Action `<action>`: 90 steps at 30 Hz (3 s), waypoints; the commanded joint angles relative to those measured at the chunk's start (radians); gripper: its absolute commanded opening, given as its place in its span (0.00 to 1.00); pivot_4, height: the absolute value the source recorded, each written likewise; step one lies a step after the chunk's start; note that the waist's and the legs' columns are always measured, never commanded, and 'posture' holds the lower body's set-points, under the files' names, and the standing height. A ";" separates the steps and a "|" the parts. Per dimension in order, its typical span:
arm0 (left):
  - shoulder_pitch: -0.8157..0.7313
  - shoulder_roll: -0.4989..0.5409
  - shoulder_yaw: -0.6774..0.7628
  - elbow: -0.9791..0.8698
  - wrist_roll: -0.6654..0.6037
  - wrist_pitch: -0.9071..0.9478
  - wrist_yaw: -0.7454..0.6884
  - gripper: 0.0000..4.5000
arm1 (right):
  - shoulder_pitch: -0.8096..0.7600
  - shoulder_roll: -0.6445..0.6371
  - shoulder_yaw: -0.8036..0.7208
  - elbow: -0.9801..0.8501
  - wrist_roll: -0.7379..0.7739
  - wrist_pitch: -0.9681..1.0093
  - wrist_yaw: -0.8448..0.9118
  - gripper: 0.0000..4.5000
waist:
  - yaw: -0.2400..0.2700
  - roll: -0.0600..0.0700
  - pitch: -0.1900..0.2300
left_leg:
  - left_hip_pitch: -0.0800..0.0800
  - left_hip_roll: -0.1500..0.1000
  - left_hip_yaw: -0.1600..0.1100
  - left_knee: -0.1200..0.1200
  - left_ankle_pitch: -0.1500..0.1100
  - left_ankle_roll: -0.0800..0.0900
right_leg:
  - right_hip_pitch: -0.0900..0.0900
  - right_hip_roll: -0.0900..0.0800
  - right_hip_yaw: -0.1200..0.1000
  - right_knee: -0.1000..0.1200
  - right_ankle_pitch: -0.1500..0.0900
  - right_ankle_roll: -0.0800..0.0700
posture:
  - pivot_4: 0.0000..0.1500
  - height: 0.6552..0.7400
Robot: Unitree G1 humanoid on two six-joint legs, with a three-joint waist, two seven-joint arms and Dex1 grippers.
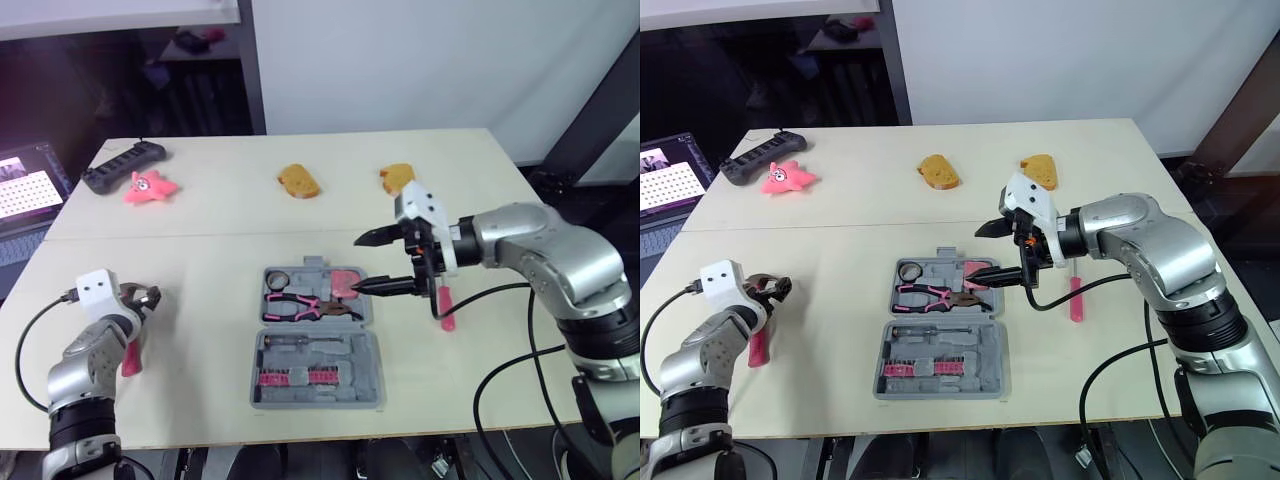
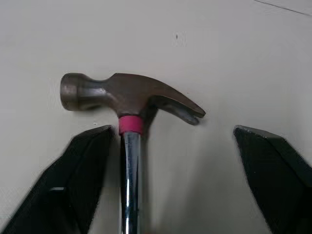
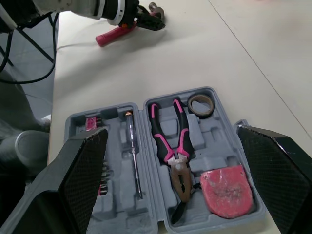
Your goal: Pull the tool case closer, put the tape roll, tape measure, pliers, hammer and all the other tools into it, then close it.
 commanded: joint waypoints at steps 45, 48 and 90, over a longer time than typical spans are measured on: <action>0.140 -0.031 -0.020 -0.283 -0.022 0.135 0.002 0.72 | -0.067 0.043 -0.004 0.047 -0.082 -0.050 -0.033 1.00 | 0.000 0.000 0.000 | 0.000 -0.001 0.000 0.000 0.000 0.000 | 0.000 -0.001 0.001 -0.001 0.001 0.001 | 1.00 1.00; 0.122 -0.030 -0.026 -0.261 -0.026 0.124 -0.024 0.60 | -0.067 0.046 -0.004 0.052 -0.088 -0.056 -0.033 1.00 | 0.001 0.000 0.000 | 0.000 -0.001 0.000 0.000 0.000 0.000 | 0.000 -0.001 0.001 -0.001 0.001 0.001 | 1.00 1.00; -0.352 0.460 -0.947 -0.747 -0.037 0.341 -1.054 0.01 | 0.320 -0.206 -0.251 -0.463 0.129 0.349 -0.187 1.00 | 0.002 -0.003 0.004 | -0.005 -0.001 0.005 0.000 -0.001 0.002 | -0.007 0.001 0.007 0.001 0.001 0.001 | 1.00 1.00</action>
